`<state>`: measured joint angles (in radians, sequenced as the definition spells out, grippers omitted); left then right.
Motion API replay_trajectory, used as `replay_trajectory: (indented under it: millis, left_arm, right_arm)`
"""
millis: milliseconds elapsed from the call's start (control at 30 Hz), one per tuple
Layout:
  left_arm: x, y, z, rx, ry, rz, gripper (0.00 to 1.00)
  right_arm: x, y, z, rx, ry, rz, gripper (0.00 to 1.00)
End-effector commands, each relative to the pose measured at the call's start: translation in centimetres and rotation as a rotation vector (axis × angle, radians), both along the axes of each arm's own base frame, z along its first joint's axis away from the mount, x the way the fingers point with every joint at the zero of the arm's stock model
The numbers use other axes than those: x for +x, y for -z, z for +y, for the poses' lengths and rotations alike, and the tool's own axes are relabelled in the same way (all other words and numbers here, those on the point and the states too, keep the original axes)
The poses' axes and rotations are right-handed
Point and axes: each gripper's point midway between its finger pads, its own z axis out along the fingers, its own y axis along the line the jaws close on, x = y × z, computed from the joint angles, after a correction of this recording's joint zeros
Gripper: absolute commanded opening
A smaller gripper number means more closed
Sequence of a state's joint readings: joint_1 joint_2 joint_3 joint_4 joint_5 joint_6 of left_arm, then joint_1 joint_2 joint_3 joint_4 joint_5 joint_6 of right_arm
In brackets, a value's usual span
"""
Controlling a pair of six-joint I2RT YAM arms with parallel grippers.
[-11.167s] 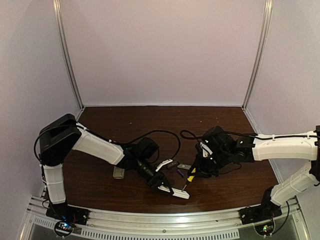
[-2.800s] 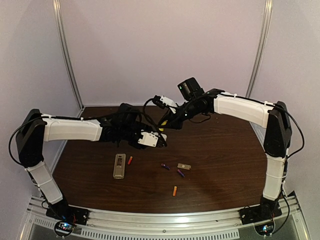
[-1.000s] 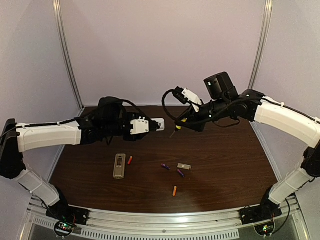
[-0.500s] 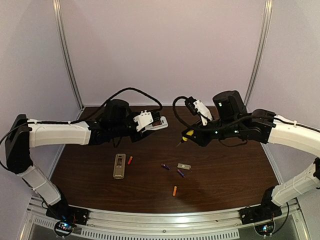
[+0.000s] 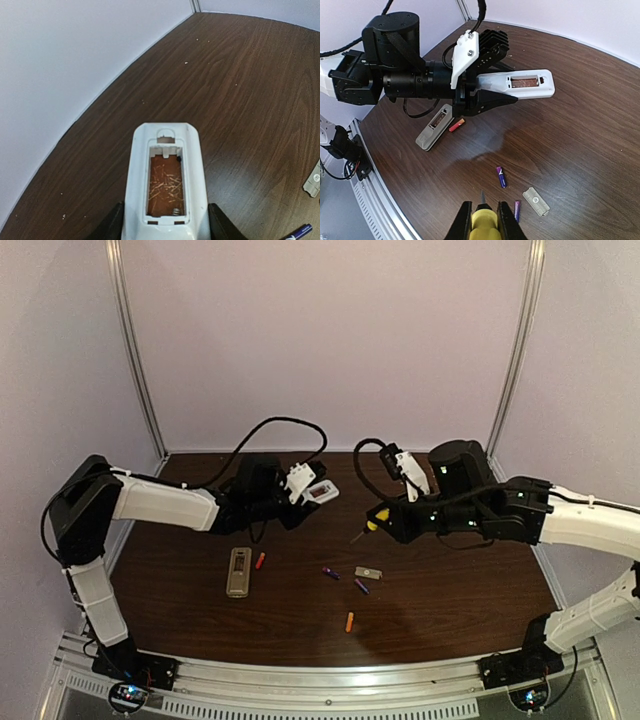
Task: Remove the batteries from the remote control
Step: Place the remote control without batteries at the center of the board.
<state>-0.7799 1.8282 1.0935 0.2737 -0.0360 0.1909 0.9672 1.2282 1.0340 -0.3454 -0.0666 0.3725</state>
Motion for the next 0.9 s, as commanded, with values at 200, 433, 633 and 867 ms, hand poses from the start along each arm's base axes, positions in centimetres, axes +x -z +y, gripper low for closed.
replay_trajectory:
  millis: [200,433,633,867]
  left_arm:
    - [3.3,1.6,0.1,-0.149,-0.058,0.061,0.0]
    - [2.7,4.9,0.4,-0.127,-0.069,0.138,0.03]
    - [1.8,6.7,0.7,-0.152,-0.08,0.199,0.13]
    - [0.8,8.1,1.2,-0.15,-0.081,0.245,0.15]
  right_arm:
    - [0.2,0.4,-1.2,0.011,0.062,-0.016,0.0]
    - [0.7,0.9,-1.2,-0.01,0.08,-0.024,0.0]
    - [0.7,1.3,-1.3,-0.005,0.091,-0.017,0.0]
    - [0.7,1.3,-1.1,0.016,0.093,-0.003,0.0]
